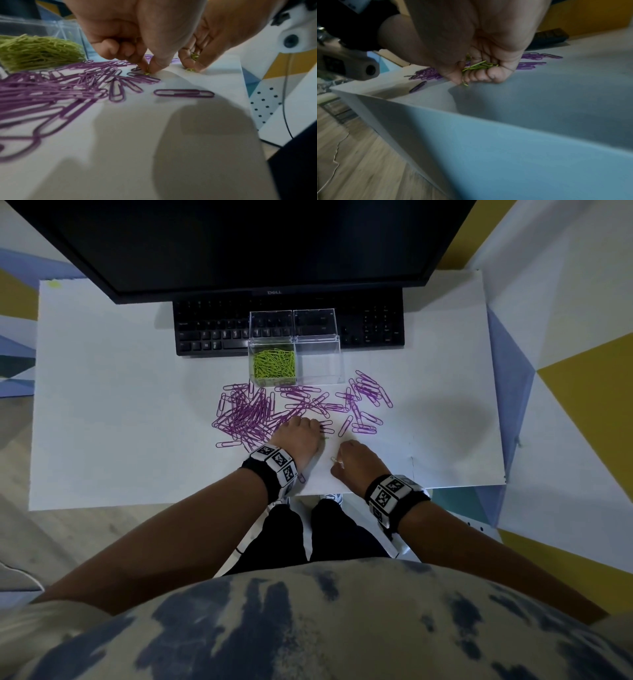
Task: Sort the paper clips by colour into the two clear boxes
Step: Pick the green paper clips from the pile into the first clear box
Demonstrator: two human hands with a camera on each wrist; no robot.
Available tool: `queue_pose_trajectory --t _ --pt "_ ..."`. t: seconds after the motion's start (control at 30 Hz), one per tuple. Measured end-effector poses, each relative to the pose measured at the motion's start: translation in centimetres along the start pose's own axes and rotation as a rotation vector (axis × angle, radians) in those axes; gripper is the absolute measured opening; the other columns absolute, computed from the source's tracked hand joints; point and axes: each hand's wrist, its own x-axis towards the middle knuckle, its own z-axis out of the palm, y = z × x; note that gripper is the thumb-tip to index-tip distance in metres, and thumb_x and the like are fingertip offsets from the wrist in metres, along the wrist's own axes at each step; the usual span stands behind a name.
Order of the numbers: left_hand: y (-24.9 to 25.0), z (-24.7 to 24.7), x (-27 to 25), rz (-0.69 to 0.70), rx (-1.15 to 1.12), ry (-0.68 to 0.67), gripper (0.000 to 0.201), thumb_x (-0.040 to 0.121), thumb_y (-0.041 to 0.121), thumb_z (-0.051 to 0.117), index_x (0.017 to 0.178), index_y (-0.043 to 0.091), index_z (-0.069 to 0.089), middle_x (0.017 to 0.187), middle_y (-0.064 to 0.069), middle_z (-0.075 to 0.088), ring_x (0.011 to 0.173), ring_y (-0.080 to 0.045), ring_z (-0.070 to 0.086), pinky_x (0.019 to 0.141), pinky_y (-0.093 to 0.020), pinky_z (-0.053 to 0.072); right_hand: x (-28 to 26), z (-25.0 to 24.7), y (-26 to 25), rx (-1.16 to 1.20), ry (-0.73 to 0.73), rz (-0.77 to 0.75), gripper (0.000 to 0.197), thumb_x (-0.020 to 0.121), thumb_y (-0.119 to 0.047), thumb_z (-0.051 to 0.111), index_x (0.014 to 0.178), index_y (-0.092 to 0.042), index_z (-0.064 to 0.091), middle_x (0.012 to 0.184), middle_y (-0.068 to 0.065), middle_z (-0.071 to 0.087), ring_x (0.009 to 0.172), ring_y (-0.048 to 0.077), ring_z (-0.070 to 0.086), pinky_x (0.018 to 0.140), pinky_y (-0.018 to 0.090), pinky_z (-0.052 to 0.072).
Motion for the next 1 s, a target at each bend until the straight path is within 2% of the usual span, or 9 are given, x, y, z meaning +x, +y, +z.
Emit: queue_pose_trajectory --t 0.13,0.23,0.3,0.4,0.53,0.67,0.77,0.87,1.0 --pt "0.2 0.3 0.1 0.018 0.090 0.004 0.036 0.099 0.020 0.027 0.127 0.001 0.041 0.130 -0.018 0.050 0.120 -0.034 0.044 0.097 -0.042 0.040 0.3 -0.3 0.2 0.027 0.005 0.006 0.016 0.085 -0.017 0.053 0.092 -0.002 0.055 0.099 0.014 0.057 0.092 0.031 0.054 0.076 0.036 0.045" --pt "0.4 0.3 0.2 0.050 0.161 0.004 0.034 0.099 0.017 0.027 0.125 0.000 0.042 0.126 -0.019 0.052 0.117 -0.035 0.047 0.093 -0.041 0.042 0.6 -0.8 0.8 0.122 -0.001 0.019 0.015 0.084 -0.018 0.055 0.073 -0.009 0.050 0.077 0.007 0.054 0.075 0.027 0.053 0.063 0.030 0.037" --pt "0.5 0.3 0.0 0.078 0.183 -0.038 0.029 0.097 0.020 0.037 0.115 0.003 0.054 0.111 -0.015 0.062 0.104 -0.031 0.057 0.082 -0.036 0.048 0.8 -1.3 1.1 0.227 0.022 0.067 0.020 0.085 -0.020 0.057 0.070 -0.012 0.047 0.065 -0.004 0.046 0.065 0.017 0.046 0.057 0.025 0.031" --pt "0.2 -0.5 -0.3 0.061 0.186 -0.008 0.023 0.085 0.024 0.049 0.083 0.013 0.069 0.075 -0.004 0.068 0.071 -0.021 0.063 0.060 -0.025 0.048 1.2 -2.5 1.4 0.400 0.091 0.162 0.019 0.085 -0.021 0.059 0.075 -0.005 0.057 0.067 0.000 0.054 0.062 0.013 0.048 0.058 0.024 0.036" --pt "-0.1 0.6 0.0 0.114 0.185 0.040 0.036 0.099 0.019 0.028 0.125 -0.001 0.043 0.121 -0.020 0.054 0.112 -0.036 0.050 0.089 -0.042 0.039 2.3 -5.4 0.5 0.710 0.117 0.230 0.017 0.082 -0.013 0.058 0.067 -0.006 0.061 0.059 0.002 0.060 0.050 0.013 0.051 0.051 0.022 0.041" --pt "-0.7 0.6 -0.4 0.076 0.021 0.075 0.039 0.094 0.020 0.034 0.126 -0.002 0.040 0.122 -0.021 0.054 0.113 -0.037 0.049 0.090 -0.044 0.041 4.5 -9.3 -1.6 0.838 0.142 0.169 0.010 0.075 -0.008 0.060 0.066 -0.006 0.063 0.058 0.008 0.059 0.051 0.018 0.047 0.049 0.026 0.040" --pt "-2.3 -0.4 -1.4 0.029 -0.329 0.086 0.028 0.092 0.014 0.039 0.116 -0.001 0.043 0.106 -0.019 0.058 0.101 -0.034 0.053 0.077 -0.039 0.044 6.9 -11.6 -4.1 0.738 0.146 0.058 0.010 0.081 -0.010 0.062 0.085 -0.003 0.068 0.063 0.001 0.061 0.052 0.011 0.050 0.048 0.022 0.042" --pt "-4.0 -1.5 -2.2 -0.191 -0.563 0.207 0.022 0.100 0.018 0.033 0.109 0.000 0.044 0.086 -0.009 0.053 0.077 -0.023 0.050 0.066 -0.032 0.035 9.4 -12.6 -7.3 0.491 0.151 -0.080 0.017 0.087 -0.018 0.062 0.092 -0.004 0.070 0.085 0.004 0.069 0.070 0.014 0.061 0.065 0.027 0.051" --pt "-7.1 -3.6 -2.1 -0.397 -0.731 0.314 0.034 0.103 0.024 0.025 0.111 -0.002 0.046 0.097 -0.018 0.058 0.086 -0.029 0.056 0.073 -0.033 0.039 11.8 -11.7 -11.4 0.174 0.118 -0.246 0.023 0.092 -0.013 0.053 0.095 0.003 0.070 0.103 0.014 0.069 0.093 0.023 0.065 0.082 0.025 0.049"
